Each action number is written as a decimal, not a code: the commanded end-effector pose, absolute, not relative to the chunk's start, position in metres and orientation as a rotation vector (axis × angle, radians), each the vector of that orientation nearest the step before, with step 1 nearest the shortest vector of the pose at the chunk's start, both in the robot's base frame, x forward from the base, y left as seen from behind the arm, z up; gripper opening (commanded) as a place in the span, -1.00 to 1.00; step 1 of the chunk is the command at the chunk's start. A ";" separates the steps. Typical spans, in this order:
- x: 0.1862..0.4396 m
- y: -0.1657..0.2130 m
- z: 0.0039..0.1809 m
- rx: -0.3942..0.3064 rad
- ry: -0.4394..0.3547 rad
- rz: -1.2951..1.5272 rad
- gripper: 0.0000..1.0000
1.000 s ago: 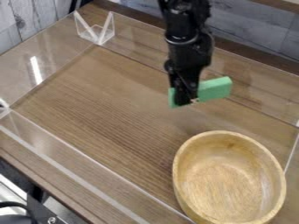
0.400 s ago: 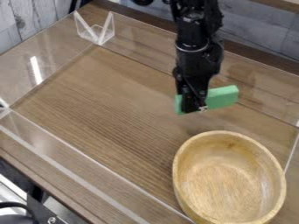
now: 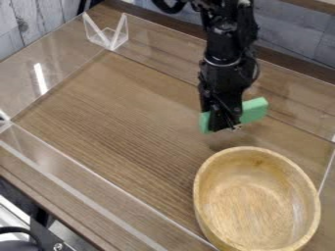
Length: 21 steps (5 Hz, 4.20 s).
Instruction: Put green object into wooden bowl
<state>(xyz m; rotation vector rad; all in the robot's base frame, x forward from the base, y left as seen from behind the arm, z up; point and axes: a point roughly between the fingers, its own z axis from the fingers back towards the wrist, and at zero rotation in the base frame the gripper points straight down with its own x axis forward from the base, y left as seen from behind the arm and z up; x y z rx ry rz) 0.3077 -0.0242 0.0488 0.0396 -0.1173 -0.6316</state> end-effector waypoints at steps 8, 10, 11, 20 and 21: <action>0.319 0.000 0.058 0.063 -0.194 -0.595 -1.00; 0.322 0.002 0.063 0.057 -0.196 -0.614 -1.00; 0.323 -0.003 0.070 0.057 -0.196 -0.591 -1.00; 0.255 -0.119 0.078 -0.015 -0.208 -0.558 -1.00; 0.240 -0.128 0.069 -0.025 -0.196 -0.620 -1.00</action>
